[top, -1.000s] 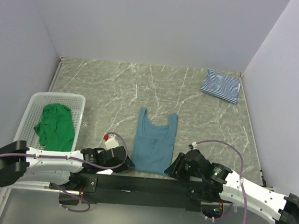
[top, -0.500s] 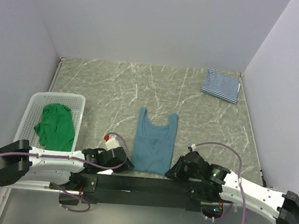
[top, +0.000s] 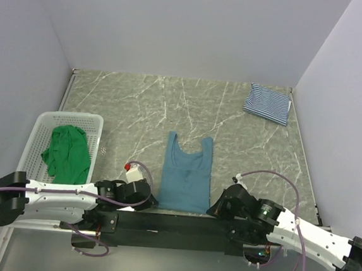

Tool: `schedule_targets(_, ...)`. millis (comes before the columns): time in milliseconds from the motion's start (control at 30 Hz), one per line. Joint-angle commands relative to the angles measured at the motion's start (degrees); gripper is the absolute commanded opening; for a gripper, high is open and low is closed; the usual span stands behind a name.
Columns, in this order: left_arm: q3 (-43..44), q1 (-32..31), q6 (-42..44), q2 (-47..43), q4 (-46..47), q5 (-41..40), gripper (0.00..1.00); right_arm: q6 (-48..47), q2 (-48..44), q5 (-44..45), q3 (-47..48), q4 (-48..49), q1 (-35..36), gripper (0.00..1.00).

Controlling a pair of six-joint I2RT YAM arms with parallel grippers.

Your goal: Fold and stack the tank tops

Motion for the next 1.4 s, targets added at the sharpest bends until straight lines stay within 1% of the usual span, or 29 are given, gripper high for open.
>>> schedule_targets(0,2.80,-3.47,-0.90,-2.28,-7.36,-3.16,0.01,-0.09,-3.29,3.06,3.07,-7.25,3.90,0.00)
schedule_targets(100,4.38,-7.16,-3.27,-2.90,-10.61,-4.83,0.01,2.29,-4.88,4.81,4.12,-8.48,8.12,0.00)
schedule_targets(167,5.09,-8.66,-3.98,-3.07,-11.50,-5.45,0.01,2.38,-4.63,6.39,6.40,-9.36,9.36,0.00)
schedule_targets(367,8.60,-8.76,-4.51,-6.14,-15.36,-8.78,0.01,0.01,-2.16,11.67,12.73,-10.15,10.16,0.00)
schedule_targets(467,11.94,-8.41,-3.46,-7.64,-18.35,-12.74,0.00,-1.48,-1.20,14.13,16.16,-10.59,10.16,0.00)
schedule_targets(533,14.40,-7.36,-1.53,-7.91,-19.23,-13.97,0.01,-2.97,0.47,15.89,19.05,-11.47,10.07,0.00)
schedule_targets(633,16.51,-2.97,3.30,-7.56,-17.84,-12.93,0.00,-4.91,3.28,18.18,22.04,-11.21,9.81,0.00)
schedule_targets(667,16.78,-0.17,4.79,-7.21,-15.92,-11.70,0.01,-5.35,3.81,18.79,22.67,-11.04,9.72,0.00)
schedule_targets(700,17.21,1.33,7.50,-6.95,-15.20,-11.00,0.00,-6.57,5.21,19.06,23.28,-10.51,9.11,0.00)
schedule_targets(767,18.01,5.37,10.07,-6.07,-13.27,-9.15,0.01,-8.24,6.53,19.06,25.21,-9.81,7.88,0.00)
schedule_targets(867,20.72,9.33,15.16,-4.66,-11.60,-7.48,0.00,-14.38,8.82,17.83,27.68,-8.23,3.14,0.00)
schedule_targets(900,21.34,10.31,16.05,-4.22,-11.07,-7.04,0.00,-15.97,9.87,15.48,28.12,-6.66,-0.79,0.00)
schedule_targets(967,23.36,13.02,18.50,-2.82,-10.36,-6.25,0.00,-19.92,10.84,12.92,29.09,-5.07,-4.59,0.00)
schedule_targets(1033,24.60,15.05,20.53,-0.89,-8.61,-4.05,0.00,-22.04,12.60,10.72,30.40,-2.87,-8.45,0.00)
schedule_targets(1167,28.19,21.73,24.74,3.77,-6.15,-0.01,0.00,-26.69,17.60,7.55,33.04,0.29,-13.38,0.00)
schedule_targets(1233,29.34,24.19,25.72,6.83,-4.21,3.50,0.00,-28.11,19.54,4.75,34.09,1.79,-16.71,0.00)
schedule_targets(1267,30.48,26.46,26.42,7.81,-3.42,4.73,0.00,-29.51,21.72,3.51,34.45,3.02,-17.95,0.00)
schedule_targets(1333,31.63,28.32,27.13,10.88,-1.41,7.01,0.00,-30.92,23.93,1.58,35.68,4.51,-20.68,0.00)
schedule_targets(1367,32.94,30.42,28.00,12.20,-0.87,7.73,0.00,-32.06,24.99,0.78,36.03,5.31,-23.04,0.00)
